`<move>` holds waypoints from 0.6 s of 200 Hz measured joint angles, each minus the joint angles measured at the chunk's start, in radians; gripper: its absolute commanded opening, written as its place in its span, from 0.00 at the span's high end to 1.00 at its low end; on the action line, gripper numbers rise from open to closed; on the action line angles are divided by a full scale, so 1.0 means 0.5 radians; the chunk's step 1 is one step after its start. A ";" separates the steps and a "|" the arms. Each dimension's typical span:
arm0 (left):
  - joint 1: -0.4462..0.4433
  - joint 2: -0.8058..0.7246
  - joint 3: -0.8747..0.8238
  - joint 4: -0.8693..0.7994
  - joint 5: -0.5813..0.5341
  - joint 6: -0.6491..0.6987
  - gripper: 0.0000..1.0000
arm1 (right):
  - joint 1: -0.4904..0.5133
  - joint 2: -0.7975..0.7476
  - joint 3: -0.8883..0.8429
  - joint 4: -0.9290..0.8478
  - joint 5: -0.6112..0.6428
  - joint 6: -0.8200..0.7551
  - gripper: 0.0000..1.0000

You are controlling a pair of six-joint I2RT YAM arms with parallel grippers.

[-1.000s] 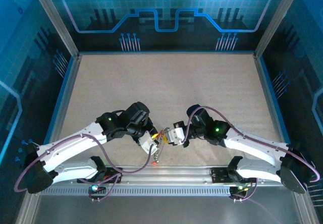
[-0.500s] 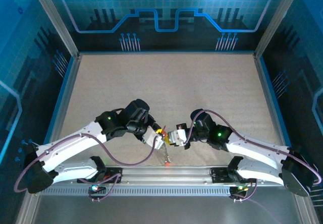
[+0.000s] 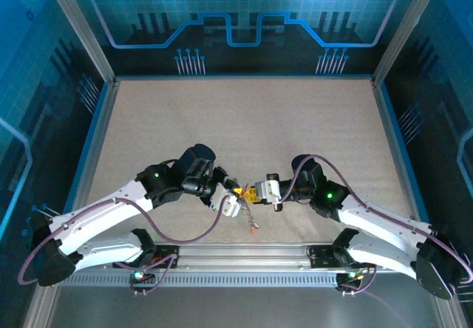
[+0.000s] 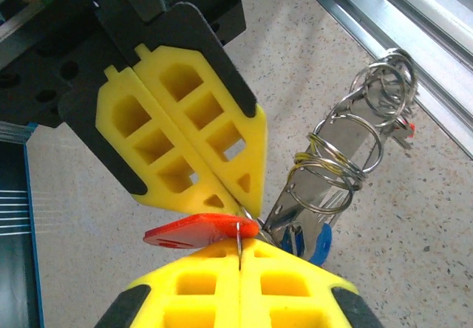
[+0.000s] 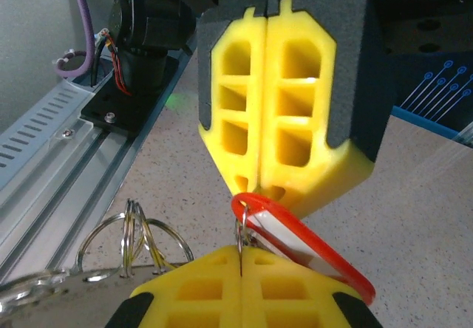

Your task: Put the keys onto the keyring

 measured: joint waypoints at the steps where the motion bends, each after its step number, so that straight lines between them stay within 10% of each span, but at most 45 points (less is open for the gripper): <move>1: 0.002 -0.002 -0.003 0.003 0.002 -0.002 1.00 | -0.002 -0.002 -0.002 0.002 -0.005 0.001 1.00; 120: 0.095 -0.035 -0.038 0.046 0.074 -0.088 1.00 | -0.027 -0.059 -0.008 0.007 -0.141 -0.008 1.00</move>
